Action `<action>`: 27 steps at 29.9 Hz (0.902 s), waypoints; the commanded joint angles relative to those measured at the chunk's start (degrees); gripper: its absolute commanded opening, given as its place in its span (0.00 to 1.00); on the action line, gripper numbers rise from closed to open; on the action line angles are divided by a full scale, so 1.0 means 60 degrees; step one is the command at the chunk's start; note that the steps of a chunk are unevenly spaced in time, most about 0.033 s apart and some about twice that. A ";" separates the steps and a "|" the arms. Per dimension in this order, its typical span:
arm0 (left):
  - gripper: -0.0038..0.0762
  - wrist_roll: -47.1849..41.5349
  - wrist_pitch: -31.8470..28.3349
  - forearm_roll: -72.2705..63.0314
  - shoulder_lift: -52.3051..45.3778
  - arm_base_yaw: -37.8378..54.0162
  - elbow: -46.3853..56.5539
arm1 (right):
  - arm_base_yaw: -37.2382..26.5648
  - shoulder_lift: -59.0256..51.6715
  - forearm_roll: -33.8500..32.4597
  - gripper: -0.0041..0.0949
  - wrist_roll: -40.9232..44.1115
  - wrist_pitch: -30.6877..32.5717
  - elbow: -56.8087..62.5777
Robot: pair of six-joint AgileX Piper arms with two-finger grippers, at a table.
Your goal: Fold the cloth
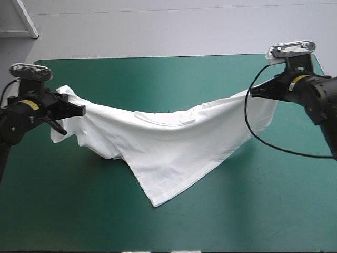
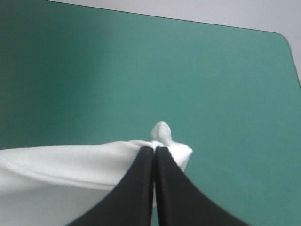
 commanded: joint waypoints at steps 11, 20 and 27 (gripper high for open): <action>0.04 0.0012 -0.4393 -0.0367 0.4002 -0.0013 0.0066 | -0.0019 0.3883 -0.0989 0.02 0.0384 -0.4832 0.0032; 0.32 0.0033 -0.6052 -0.0367 0.5418 -0.0013 0.0066 | -0.0019 0.4761 -0.0815 0.61 0.0882 -0.5158 0.0014; 0.88 0.0033 -0.4931 -0.0367 0.4679 -0.0013 -0.0090 | -0.0019 0.3741 -0.0894 0.96 0.1321 -0.4060 0.0014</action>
